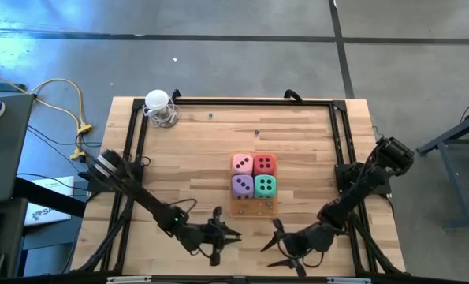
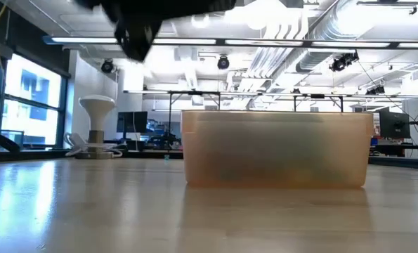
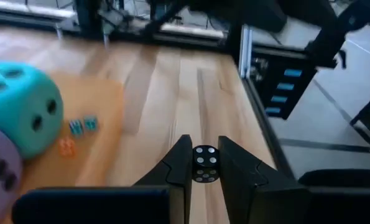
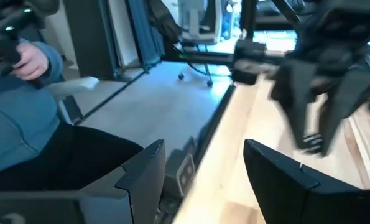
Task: Pick & Place Dice
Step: Put the small black die into the orange bin
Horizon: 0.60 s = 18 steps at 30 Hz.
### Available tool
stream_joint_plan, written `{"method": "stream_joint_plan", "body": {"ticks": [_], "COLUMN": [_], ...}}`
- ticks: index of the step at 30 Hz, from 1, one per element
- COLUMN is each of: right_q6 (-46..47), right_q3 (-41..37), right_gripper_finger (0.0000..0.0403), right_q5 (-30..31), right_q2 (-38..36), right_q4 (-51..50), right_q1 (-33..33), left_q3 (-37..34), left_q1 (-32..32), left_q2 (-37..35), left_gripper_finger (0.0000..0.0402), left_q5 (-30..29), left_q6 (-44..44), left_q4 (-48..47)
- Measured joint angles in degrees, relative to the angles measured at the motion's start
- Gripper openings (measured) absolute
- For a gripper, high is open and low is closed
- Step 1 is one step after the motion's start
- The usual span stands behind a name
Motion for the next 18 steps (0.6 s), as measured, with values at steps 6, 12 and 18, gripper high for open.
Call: {"method": "stream_joint_plan", "body": {"ticks": [6,12,18], "right_q6": [-0.79,0.66,0.97], "right_q3": [0.00,0.00,0.00], "right_gripper_finger": [0.0210,0.0210,0.0210], "right_q5": [1.05,3.96,4.73], "right_q2": [0.00,0.00,0.00], "right_q4": [1.62,1.62,1.54], "right_q1": [1.68,3.04,4.07], "left_q3": [0.60,0.61,0.56], "left_q1": [3.99,11.38,15.59], "left_q2": [-6.40,-6.04,-6.00], "left_gripper_finger": [0.0046,0.0049,0.0052], "left_q5": [-1.91,3.01,5.12], "left_q6": [-0.23,-0.88,-4.26], "left_q4": [-6.05,-10.83,-15.21]}}
